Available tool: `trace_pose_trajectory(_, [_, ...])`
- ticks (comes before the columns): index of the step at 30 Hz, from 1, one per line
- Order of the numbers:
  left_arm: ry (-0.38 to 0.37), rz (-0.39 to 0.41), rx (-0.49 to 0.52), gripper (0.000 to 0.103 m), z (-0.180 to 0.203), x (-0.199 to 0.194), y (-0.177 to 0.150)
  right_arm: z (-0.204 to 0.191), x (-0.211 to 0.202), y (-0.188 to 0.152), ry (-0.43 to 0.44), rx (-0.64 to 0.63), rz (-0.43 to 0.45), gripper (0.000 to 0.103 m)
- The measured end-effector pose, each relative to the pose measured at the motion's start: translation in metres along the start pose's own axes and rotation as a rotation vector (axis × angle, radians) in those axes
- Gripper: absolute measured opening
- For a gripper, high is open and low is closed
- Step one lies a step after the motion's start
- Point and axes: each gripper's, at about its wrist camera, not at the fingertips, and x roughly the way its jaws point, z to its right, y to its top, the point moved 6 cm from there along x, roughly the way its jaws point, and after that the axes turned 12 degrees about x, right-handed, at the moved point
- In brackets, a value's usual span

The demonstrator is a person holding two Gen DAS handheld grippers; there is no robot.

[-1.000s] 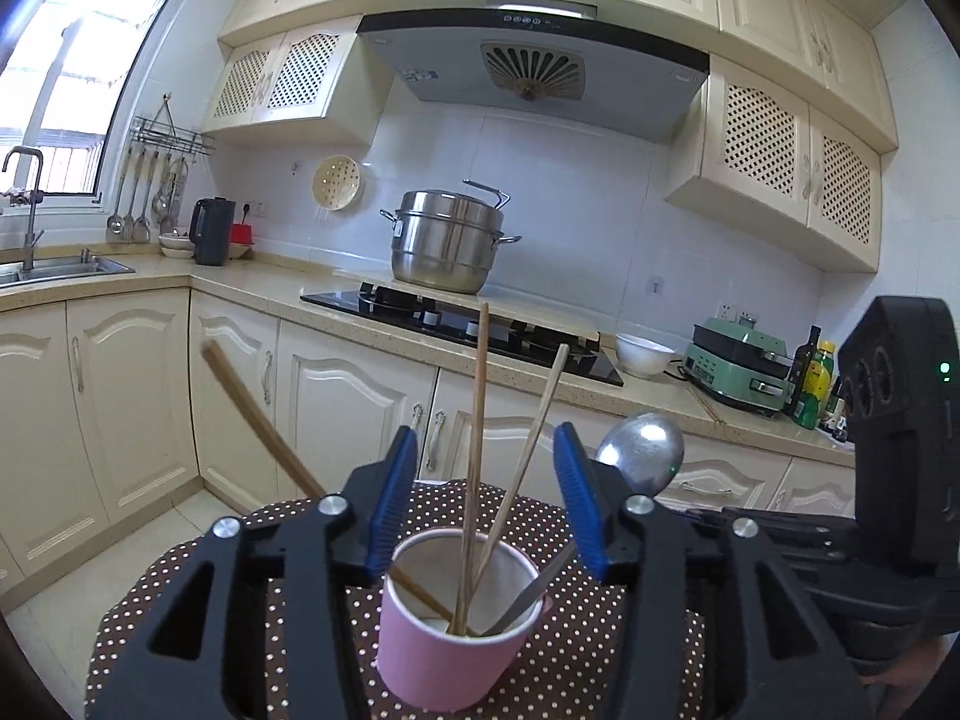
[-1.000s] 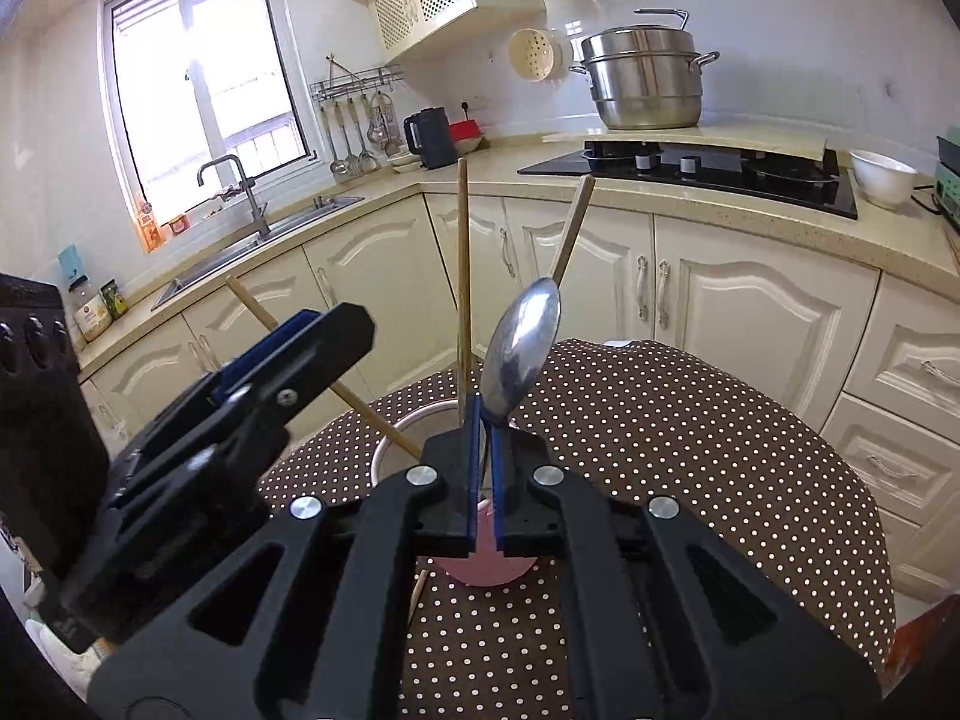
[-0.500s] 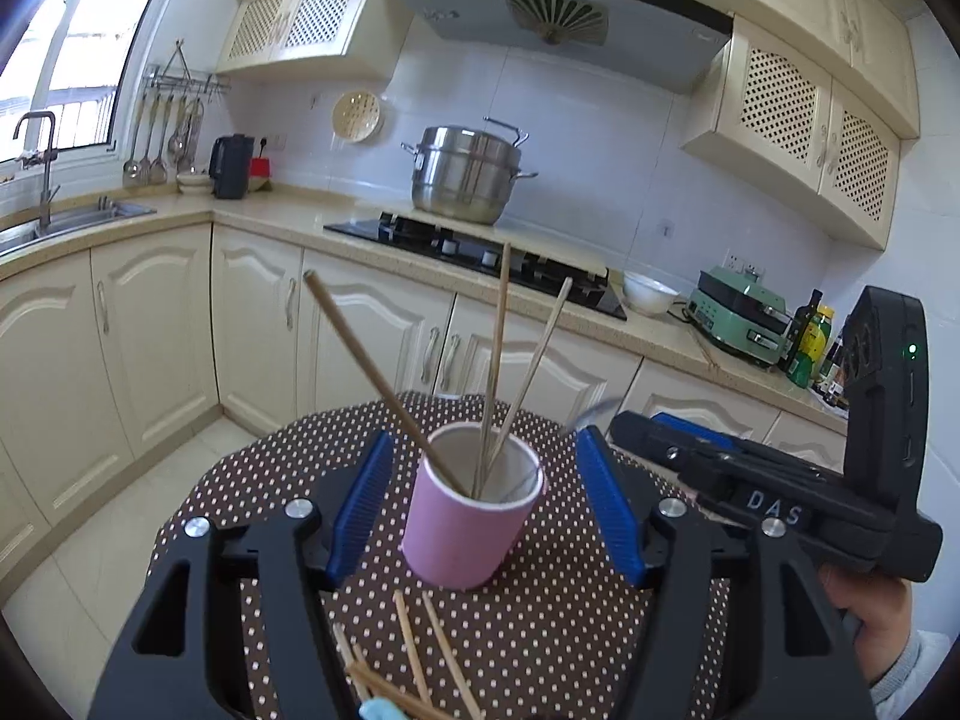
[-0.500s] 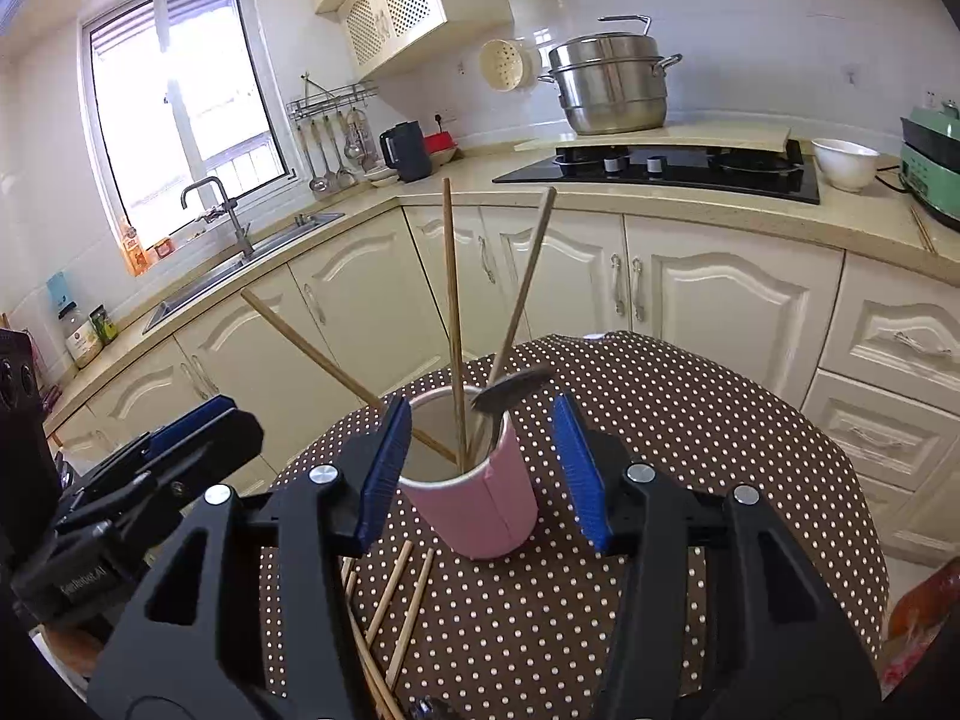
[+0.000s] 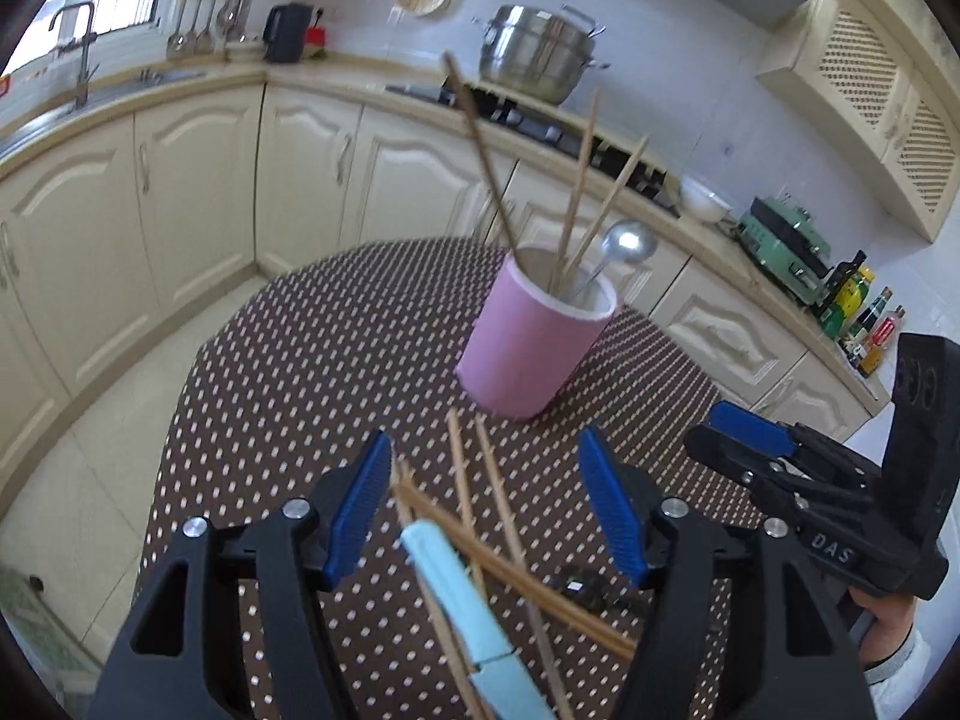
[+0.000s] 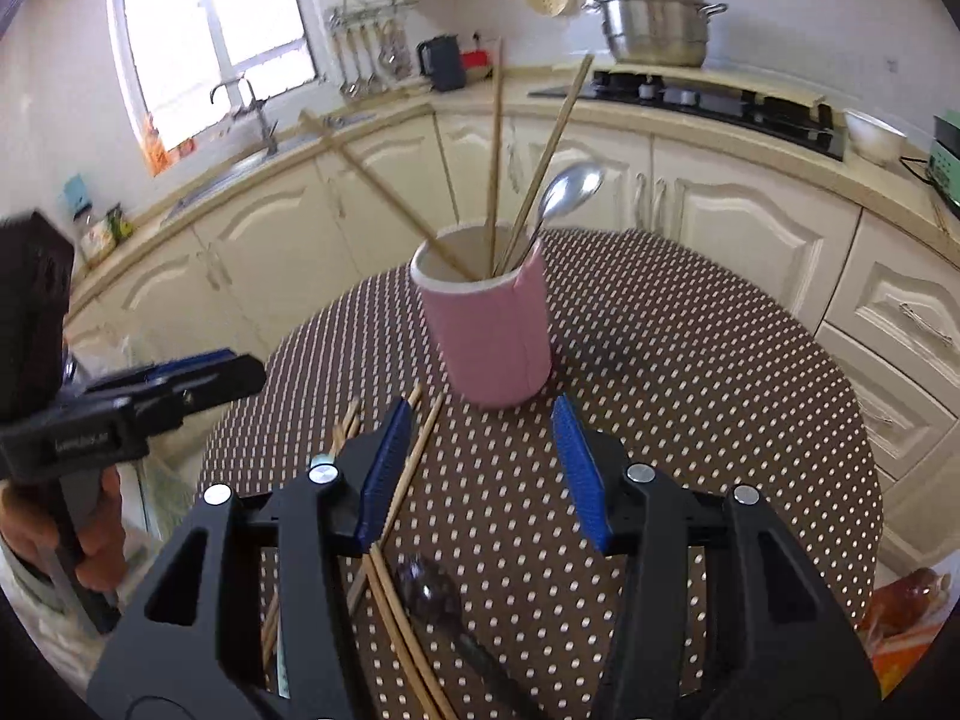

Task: Organize utensils
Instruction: 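Move both tools back down to the remaining chopsticks, then grasp a chopstick with the left tool while the right tool grasps another chopstick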

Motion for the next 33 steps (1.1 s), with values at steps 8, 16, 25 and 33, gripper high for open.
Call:
trace_pose_trajectory(8, [-0.013, -0.169, -0.11, 0.064, -0.028, 0.02, -0.047, -0.029, 0.04, -0.047, 0.058, -0.102, -0.184, 0.033])
trace_pose_trajectory(16, [0.007, -0.245, -0.11, 0.064, -0.038, 0.033, -0.079, -0.046, 0.065, -0.069, 0.048, -0.179, -0.254, 0.026])
trace_pose_trajectory(25, [0.093, -0.261, 0.001, 0.064, -0.029, 0.043, -0.082, -0.051, 0.076, -0.085, 0.021, -0.218, -0.286, 0.023])
trace_pose_trajectory(33, [0.192, -0.274, 0.079, 0.064, -0.025, 0.049, -0.081, -0.032, 0.07, -0.082, 0.004, -0.215, -0.282, 0.023])
